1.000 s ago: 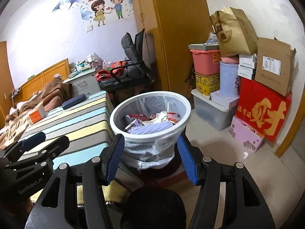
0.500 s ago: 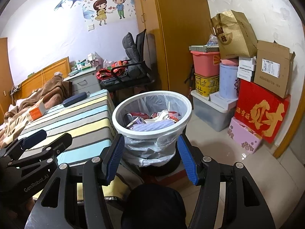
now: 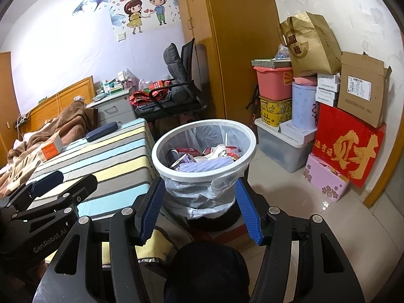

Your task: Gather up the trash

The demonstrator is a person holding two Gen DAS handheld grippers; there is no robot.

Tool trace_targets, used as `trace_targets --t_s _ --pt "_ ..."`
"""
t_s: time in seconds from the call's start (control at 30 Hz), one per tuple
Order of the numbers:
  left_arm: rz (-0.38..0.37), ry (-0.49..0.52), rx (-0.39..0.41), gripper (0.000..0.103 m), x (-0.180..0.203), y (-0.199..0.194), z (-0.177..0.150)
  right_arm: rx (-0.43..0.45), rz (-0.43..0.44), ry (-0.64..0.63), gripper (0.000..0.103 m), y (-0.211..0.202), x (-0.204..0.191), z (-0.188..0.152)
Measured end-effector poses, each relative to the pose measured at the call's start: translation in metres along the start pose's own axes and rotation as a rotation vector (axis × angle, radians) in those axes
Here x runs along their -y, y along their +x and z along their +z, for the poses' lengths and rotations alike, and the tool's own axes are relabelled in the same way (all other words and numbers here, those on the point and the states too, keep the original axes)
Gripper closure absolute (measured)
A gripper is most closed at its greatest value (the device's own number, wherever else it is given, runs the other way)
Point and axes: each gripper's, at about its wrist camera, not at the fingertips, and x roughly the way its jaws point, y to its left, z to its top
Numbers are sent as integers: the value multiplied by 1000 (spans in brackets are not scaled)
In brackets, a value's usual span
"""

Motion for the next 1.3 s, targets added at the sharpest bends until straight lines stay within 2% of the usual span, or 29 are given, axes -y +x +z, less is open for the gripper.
trace_targets --t_s 1.3 --pt "-3 -10 0 27 -1 -5 1 -5 6 -7 44 -1 -1 1"
